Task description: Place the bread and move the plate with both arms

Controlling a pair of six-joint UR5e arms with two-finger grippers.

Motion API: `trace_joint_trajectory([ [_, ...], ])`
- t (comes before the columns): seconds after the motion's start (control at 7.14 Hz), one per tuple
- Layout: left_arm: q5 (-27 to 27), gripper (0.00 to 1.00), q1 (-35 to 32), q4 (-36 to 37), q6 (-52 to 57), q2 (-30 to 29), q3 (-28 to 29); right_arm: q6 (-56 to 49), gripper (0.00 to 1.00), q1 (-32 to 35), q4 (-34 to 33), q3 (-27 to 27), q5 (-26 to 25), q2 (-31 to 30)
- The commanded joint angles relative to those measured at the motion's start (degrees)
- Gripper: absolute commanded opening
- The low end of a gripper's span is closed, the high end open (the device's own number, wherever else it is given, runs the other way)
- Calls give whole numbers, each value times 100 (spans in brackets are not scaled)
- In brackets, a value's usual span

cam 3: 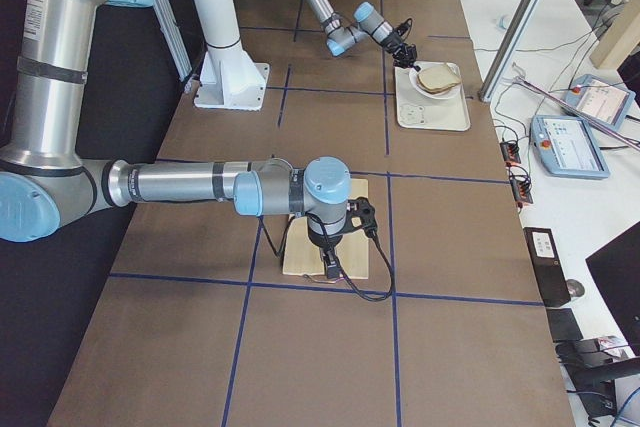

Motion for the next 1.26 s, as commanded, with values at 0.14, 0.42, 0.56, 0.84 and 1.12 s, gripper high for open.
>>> trace_joint_trajectory([
  [0.14,-281,61,-14,13,5,-246,306,55,100,0,16,1,-1,6],
  [0.42,-517,100,-127,4,58,-176,53,55,100,0,16,2,8,6],
  [0.56,-772,100,-198,22,128,147,-462,55,100,0,16,10,8,6],
  [0.84,-1316,100,-251,283,628,1208,-1902,55,100,0,16,2,8,6],
  [1.12,-2047,100,-515,1273,1780,2079,-3211,55,100,0,16,2,8,6],
])
